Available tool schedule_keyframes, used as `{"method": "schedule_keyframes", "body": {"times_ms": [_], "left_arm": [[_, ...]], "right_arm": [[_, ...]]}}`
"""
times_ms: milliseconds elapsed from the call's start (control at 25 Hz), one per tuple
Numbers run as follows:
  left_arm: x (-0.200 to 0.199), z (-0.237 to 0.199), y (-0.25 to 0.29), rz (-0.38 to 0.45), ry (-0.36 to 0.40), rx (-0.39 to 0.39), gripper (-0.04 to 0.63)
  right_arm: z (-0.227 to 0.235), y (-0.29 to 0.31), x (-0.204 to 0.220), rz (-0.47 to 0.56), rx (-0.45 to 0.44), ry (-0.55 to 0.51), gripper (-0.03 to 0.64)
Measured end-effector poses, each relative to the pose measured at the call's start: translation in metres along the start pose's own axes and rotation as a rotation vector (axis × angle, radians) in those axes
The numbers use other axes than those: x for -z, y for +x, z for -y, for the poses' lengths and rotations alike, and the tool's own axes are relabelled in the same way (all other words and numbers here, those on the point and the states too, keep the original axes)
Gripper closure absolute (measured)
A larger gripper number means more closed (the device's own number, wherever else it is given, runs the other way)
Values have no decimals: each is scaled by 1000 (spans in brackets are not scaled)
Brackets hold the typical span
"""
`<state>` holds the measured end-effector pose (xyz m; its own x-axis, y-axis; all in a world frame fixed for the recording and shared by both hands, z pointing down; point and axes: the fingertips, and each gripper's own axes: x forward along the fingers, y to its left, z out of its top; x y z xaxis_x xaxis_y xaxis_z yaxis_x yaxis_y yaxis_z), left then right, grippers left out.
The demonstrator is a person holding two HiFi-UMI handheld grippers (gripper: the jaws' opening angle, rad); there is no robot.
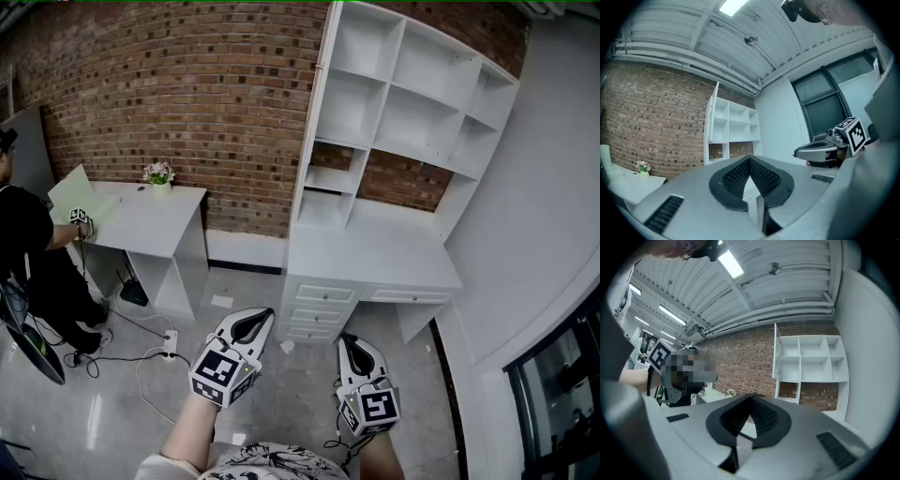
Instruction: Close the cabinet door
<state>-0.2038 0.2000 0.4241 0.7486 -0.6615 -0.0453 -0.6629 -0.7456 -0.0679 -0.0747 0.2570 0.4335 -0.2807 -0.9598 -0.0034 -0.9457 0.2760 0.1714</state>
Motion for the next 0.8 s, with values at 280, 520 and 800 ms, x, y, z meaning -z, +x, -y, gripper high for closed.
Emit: {"method": "schedule_keyframes", "body": {"times_ms": [280,520,800], "left_arm": [[-4,-15,-3,29,-31,4,580],[5,-28,-9,21,-48,17,581],[21,-54,-18,-3,-46,57,581]], "right_arm": [[-11,12,1,-6,1,5,611],[-24,20,5,-5,4,44,611],[-44,45,17,-18,41,52,611]]}}
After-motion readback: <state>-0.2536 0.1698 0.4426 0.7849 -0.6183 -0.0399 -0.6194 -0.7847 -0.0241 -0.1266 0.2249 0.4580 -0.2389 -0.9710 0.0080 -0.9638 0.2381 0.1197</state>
